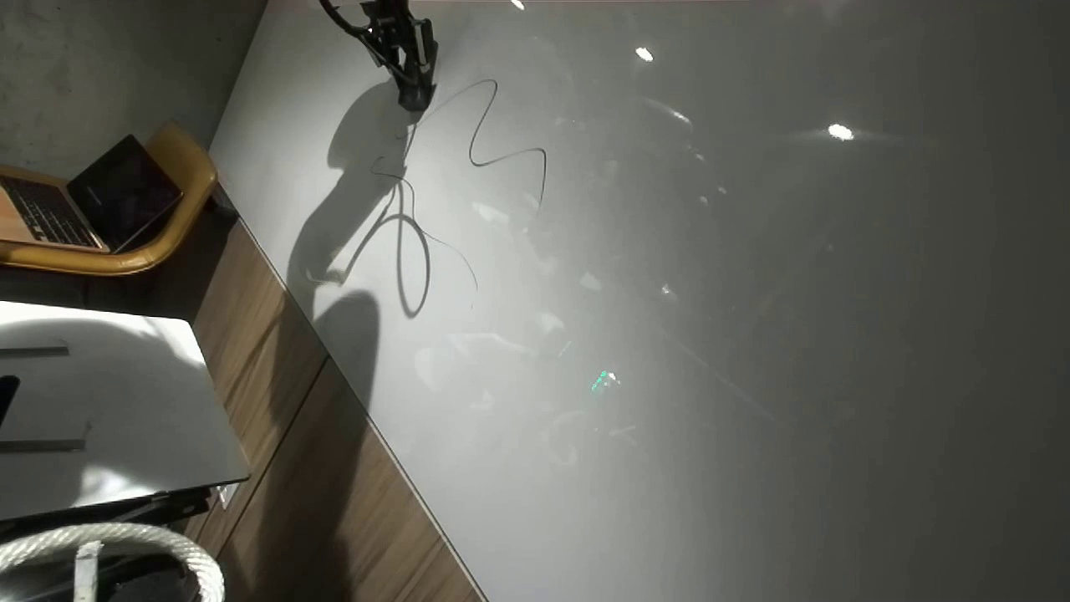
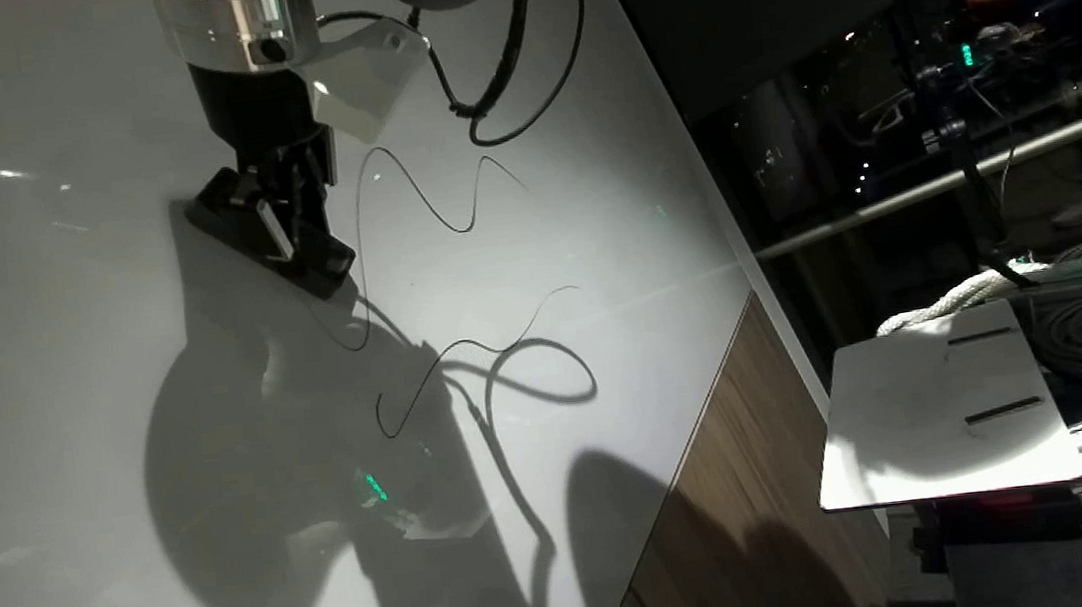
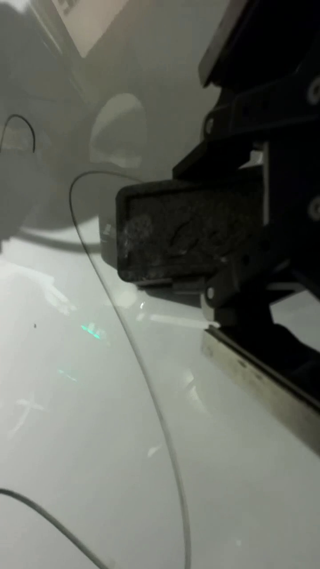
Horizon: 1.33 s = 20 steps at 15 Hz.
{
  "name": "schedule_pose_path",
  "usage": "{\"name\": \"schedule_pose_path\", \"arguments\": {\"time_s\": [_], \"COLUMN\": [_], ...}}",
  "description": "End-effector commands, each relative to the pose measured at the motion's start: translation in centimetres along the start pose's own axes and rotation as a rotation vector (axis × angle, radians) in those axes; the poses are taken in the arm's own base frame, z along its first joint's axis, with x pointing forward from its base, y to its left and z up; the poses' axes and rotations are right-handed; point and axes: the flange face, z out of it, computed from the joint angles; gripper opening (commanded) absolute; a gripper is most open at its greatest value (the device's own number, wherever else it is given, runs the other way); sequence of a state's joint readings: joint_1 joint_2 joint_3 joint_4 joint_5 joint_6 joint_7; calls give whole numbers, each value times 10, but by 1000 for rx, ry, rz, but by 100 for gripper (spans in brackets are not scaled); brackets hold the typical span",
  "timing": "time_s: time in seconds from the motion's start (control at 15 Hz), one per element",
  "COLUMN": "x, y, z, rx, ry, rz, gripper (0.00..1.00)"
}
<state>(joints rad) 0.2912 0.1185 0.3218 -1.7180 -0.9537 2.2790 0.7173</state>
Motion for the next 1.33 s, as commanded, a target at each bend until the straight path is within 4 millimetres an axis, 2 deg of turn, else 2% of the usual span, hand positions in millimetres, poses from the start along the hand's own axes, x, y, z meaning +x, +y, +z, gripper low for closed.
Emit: {"name": "schedule_pose_path", "arguments": {"time_s": [0.0,0.2,0.4,0.8,1.0,1.13,1.27], "x": [7,-7,-21,-47,-63,-70,-70], "y": [-35,-56,-51,-7,32,59,89], "z": [52,74,93,94,90,79,59], "rx": [55,72,54,-55,-112,-150,-184], "ry": [-16,-52,-92,-141,-161,-163,-155], "rz": [-34,-68,-90,-165,-154,-133,-100], "gripper": [30,30,30,30,30,30,30]}}
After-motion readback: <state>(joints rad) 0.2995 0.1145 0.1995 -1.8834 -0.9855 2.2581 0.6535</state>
